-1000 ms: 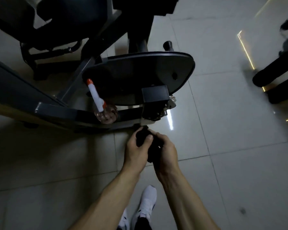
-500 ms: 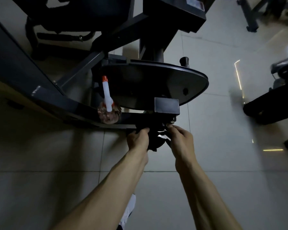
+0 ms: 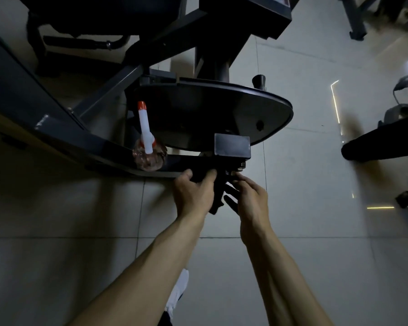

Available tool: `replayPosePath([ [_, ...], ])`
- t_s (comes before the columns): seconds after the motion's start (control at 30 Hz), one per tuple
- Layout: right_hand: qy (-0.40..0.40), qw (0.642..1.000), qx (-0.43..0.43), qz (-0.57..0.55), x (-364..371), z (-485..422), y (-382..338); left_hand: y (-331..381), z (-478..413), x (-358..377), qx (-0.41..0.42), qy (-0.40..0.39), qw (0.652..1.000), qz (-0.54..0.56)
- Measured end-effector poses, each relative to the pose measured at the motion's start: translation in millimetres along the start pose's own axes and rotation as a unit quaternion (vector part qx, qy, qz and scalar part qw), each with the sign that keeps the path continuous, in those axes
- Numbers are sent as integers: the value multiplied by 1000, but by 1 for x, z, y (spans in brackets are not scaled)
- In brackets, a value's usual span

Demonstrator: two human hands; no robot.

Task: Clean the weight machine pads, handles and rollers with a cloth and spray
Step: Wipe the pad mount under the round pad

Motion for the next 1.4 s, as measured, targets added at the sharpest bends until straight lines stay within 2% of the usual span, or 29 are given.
replayPosePath([
  [0.07,1,1000,3,-7,0,4,0,-4,-3,-1,-68,30,997,33],
  [0.1,1,1000,3,-11,-1,5,-1,-4,-2,1,-73,31,996,39],
  [0.23,-11,1000,1,-24,0,9,-6,20,19,18,106,-5,993,-52],
  [0.33,-21,999,16,-26,0,11,-6,23,24,19,127,22,990,-54],
  [0.5,-38,996,50,-62,-1,9,-4,12,17,-2,34,84,996,10],
  [0.6,-39,995,53,-77,-1,7,-2,22,22,7,118,71,989,-50],
  [0.7,-41,997,43,-58,-1,6,2,33,38,22,265,49,948,-168],
  [0.73,-41,997,43,-56,0,6,4,34,39,23,287,44,939,-186],
  [0.8,-40,995,56,-71,1,5,7,30,27,15,266,48,946,-180],
  [0.87,-34,994,62,-83,1,5,7,23,15,3,183,61,973,-124],
  [0.93,-33,993,65,-89,3,6,6,23,16,4,158,73,980,-99],
  [1.07,-22,995,53,-85,-1,12,4,33,43,27,269,34,945,-184],
  [1.2,-53,974,113,-191,5,29,15,19,45,11,320,-28,925,-201],
  [1.3,-42,969,88,-225,9,38,25,12,59,-1,361,-98,896,-238],
  [1.4,2,967,53,-248,1,41,32,17,58,-16,417,-120,854,-287],
])
Point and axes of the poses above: each hand's wrist, its own z-axis away from the middle knuckle, its own x-axis out of the palm, y = z × x, the point moved 6 cm from there along -z, towards the middle knuckle, and after that the axes turned 5 degrees about y, right-handed, at the moved point
